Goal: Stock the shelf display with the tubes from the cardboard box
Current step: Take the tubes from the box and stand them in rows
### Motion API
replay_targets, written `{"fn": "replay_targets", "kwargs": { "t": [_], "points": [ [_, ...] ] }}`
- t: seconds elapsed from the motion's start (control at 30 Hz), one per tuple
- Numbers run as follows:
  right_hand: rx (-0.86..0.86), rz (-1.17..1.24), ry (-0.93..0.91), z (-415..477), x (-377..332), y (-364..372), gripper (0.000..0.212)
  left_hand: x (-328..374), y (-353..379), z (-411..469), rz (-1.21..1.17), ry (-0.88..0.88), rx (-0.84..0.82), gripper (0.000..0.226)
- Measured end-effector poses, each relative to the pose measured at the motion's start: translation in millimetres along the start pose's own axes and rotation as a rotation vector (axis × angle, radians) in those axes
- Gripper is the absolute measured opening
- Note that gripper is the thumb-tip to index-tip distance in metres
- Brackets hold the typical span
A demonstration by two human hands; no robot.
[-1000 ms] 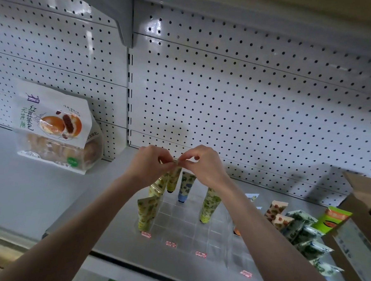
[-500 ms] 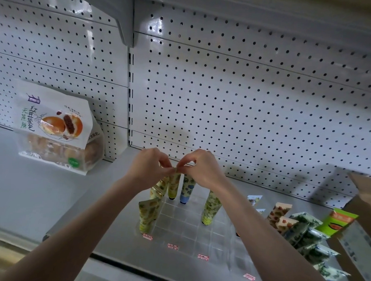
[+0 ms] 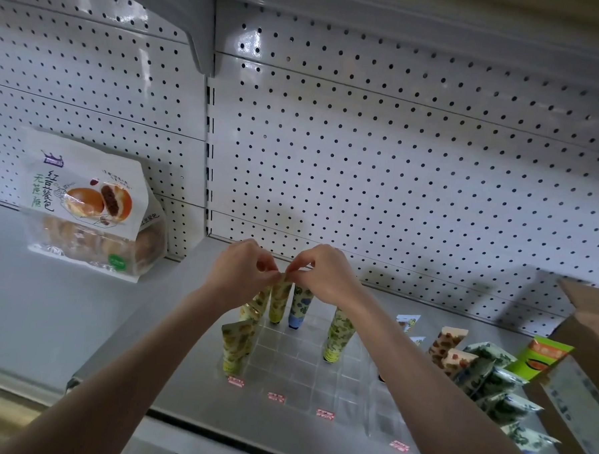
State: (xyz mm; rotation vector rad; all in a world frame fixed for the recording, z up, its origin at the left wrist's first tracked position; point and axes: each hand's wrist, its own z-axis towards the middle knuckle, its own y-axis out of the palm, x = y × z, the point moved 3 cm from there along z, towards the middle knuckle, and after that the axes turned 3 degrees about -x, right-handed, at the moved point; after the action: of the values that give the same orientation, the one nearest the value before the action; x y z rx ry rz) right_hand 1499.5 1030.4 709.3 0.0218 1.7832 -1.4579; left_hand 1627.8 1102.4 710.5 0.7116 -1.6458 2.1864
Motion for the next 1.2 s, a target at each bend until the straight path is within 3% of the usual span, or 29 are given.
{"fn": "replay_targets", "kwargs": {
  "t": [0.63,0.87,1.2],
  "points": [
    [0.065,0.073,-0.041,-14.3,-2.7,-15.3,0.018,-0.3,-5.6,-8.1,-0.028,0.035,0.034,0.012],
    [0.206,0.233,0.000,-35.4,11.0,-50.4,0.014,14.9,-13.1,-12.5,-0.164,0.076,0.075,0.006],
    [0.413,0.289,0.068,-96.4,63.4,-113.3,0.010,100.3,24.4,-8.0,-0.499,0.210,0.005,0.006]
  ]
}}
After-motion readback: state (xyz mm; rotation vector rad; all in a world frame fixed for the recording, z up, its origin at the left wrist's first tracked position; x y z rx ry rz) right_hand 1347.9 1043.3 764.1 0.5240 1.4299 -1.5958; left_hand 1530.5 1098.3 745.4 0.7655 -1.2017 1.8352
